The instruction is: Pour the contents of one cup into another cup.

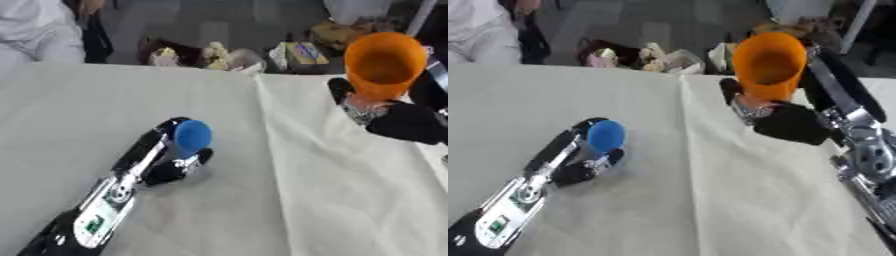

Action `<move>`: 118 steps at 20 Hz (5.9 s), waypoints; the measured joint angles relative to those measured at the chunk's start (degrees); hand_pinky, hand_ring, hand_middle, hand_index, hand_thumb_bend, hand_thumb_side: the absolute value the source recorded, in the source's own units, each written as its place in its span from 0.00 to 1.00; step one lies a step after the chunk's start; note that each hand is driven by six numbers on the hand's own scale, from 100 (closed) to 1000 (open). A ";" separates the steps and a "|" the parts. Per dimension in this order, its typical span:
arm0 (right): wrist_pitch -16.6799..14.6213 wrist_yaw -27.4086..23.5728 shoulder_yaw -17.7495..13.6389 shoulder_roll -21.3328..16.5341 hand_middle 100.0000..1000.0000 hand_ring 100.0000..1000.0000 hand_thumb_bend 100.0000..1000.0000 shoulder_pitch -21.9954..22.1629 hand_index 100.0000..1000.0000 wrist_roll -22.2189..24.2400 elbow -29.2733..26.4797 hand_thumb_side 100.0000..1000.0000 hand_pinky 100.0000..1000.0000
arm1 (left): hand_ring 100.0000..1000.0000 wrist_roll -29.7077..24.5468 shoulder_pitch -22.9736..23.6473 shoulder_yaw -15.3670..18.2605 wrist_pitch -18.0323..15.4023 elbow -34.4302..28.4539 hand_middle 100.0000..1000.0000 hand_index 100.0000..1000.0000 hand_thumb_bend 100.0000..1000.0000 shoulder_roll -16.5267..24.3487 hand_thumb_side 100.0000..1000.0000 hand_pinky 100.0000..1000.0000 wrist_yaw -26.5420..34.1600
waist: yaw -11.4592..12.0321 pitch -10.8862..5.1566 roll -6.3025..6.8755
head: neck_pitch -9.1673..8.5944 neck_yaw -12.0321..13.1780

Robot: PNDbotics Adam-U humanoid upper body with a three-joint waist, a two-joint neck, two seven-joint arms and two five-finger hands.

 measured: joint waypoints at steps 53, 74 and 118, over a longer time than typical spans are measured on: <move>0.80 -1.00 0.02 0.49 0.59 0.49 0.00 -0.63 0.52 -0.62 0.68 0.23 0.18 | 0.51 7.45 -1.63 1.10 -1.13 4.73 0.73 0.64 0.00 -1.77 0.46 0.47 0.68 | -0.02 0.00 0.00 | -0.54 0.12; 1.13 -1.28 0.02 0.49 0.59 0.48 0.00 -1.05 0.52 -1.35 0.70 0.22 0.17 | 0.40 10.02 -1.55 1.12 -0.75 4.30 0.63 0.49 0.00 -1.48 0.43 0.34 1.18 | 0.14 0.00 0.00 | -0.47 -0.26; 1.62 -2.02 -0.02 0.25 0.58 0.48 0.00 -1.44 0.52 -1.29 0.97 0.21 0.17 | 0.34 5.39 -4.51 0.35 6.60 -7.63 0.53 0.37 0.00 3.18 0.29 0.22 6.00 | 0.46 -0.97 -0.48 | 0.10 -0.06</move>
